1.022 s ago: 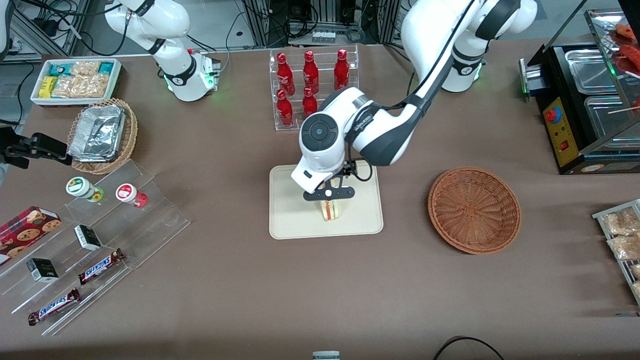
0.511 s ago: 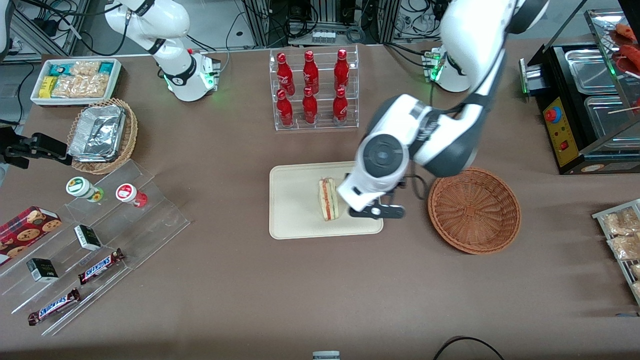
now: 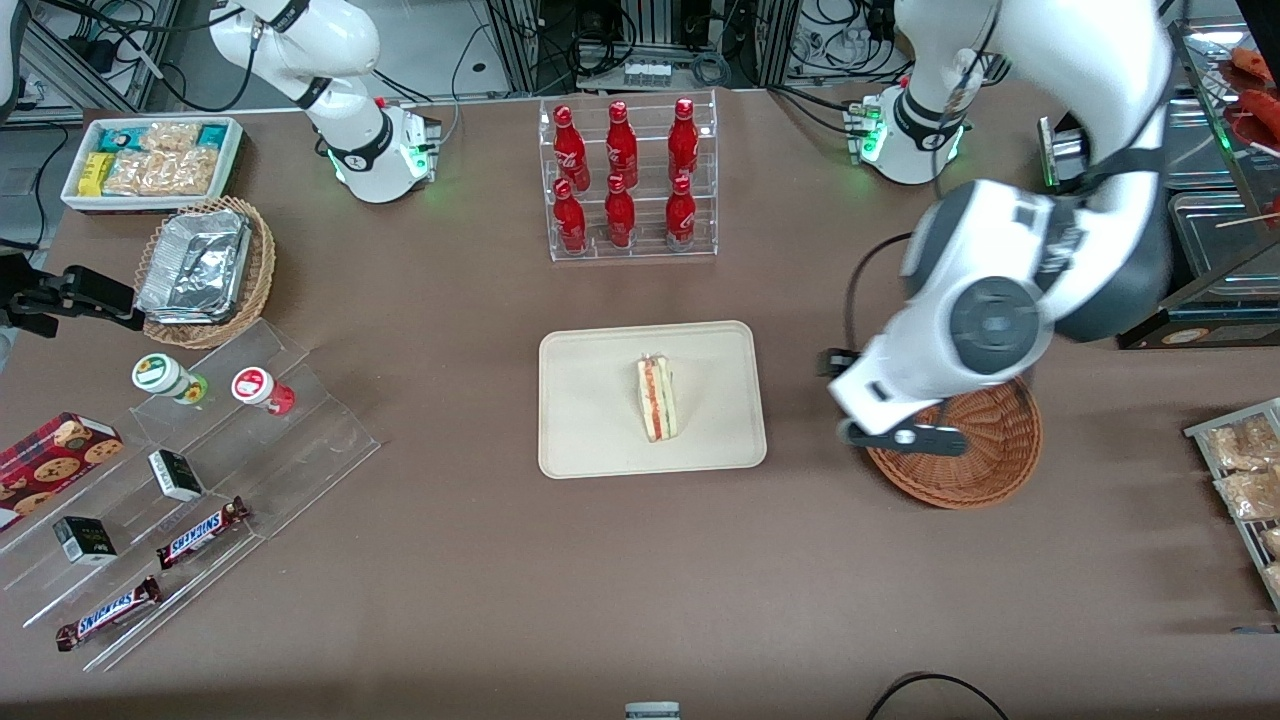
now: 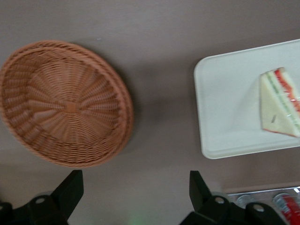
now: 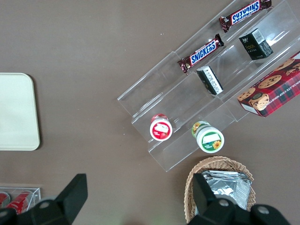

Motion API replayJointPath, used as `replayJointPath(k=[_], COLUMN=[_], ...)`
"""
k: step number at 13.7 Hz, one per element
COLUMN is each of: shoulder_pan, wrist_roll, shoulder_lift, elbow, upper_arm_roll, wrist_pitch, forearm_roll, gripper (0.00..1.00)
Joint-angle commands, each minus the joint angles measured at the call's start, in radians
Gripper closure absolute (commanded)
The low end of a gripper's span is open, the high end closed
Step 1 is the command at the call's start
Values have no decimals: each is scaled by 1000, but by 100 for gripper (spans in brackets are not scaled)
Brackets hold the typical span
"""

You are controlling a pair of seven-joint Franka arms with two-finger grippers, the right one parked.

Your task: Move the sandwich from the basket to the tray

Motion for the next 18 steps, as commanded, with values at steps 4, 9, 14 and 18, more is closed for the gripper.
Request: replayJointPath(k=[4,9,14,18], shoulder_pan=[155,193,221,221], wrist_roll=[105,107,108,108], shoulder_lift=[-163,-215,-287,-341], elbow=[-113,-113,-123,-143], upper_arm_roll=[-8,-7,-7,-5], wrist_pitch=[-37,-103,-174,-221], forearm_roll=[7,8,10,10], gripper=[0,0,0,0])
